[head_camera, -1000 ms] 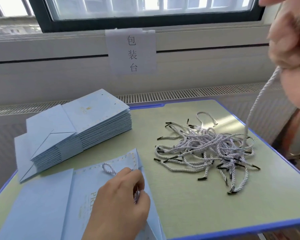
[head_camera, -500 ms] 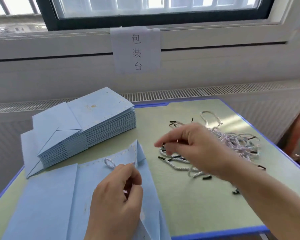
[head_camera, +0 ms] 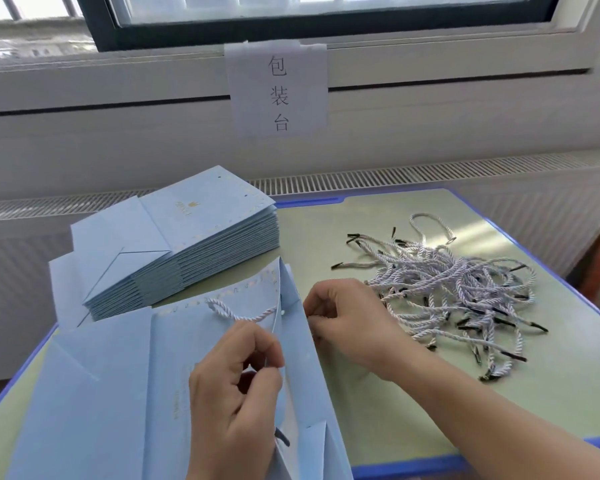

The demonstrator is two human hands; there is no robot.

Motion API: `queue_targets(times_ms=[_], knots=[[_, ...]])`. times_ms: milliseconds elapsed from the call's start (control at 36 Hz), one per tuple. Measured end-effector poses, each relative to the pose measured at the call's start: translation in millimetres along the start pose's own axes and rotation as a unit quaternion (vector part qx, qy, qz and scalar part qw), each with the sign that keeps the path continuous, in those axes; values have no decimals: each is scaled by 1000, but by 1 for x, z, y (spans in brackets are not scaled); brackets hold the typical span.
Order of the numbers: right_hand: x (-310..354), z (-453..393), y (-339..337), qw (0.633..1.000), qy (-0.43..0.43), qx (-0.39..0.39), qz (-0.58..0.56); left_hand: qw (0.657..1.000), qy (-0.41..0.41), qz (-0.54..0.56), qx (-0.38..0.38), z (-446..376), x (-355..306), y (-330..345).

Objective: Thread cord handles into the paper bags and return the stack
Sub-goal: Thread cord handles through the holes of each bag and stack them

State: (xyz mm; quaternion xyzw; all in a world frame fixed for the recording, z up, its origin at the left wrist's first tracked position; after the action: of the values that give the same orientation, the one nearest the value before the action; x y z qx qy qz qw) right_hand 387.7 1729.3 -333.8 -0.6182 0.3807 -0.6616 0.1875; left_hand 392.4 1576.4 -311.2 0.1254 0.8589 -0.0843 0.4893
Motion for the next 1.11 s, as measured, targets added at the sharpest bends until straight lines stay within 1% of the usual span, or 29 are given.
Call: queue_targets(times_ms=[111, 222, 333, 472, 639, 750, 889, 1111], knots=[[-1, -8, 11, 986, 30, 41, -161, 997, -34, 61, -15, 0, 5, -4], [3, -13, 14, 974, 26, 65, -217, 995, -47, 87, -4, -1, 5, -5], [7, -13, 18, 966, 7, 66, -249, 992, -60, 114, -4, -2, 8, -8], [8, -10, 18, 957, -14, 57, -284, 984, -87, 153, -22, -4, 8, -8], [6, -10, 22, 939, 7, 51, -339, 966, -139, 212, -43, -4, 13, -12], [6, -8, 25, 931, 17, 56, -361, 964, -147, 216, -58, -3, 16, -12], [9, -6, 21, 939, 2, 32, -343, 961, -158, 219, -59, -3, 16, -11], [9, -6, 28, 902, 6, 69, -426, 958, -167, 229, -52, -2, 15, -6]])
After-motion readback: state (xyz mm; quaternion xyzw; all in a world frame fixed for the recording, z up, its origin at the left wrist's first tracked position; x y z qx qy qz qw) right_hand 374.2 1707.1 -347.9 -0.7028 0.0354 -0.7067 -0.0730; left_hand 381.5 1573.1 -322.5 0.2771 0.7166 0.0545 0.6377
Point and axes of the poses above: each hand's wrist, its own z-axis away from the middle knuckle, its own y-axis out of the palm, x = y × z, the point moved 7 cm from there along -z, towards the middle knuckle, and after that the axes turned 13 degrees about z, right-handed, at the moved point
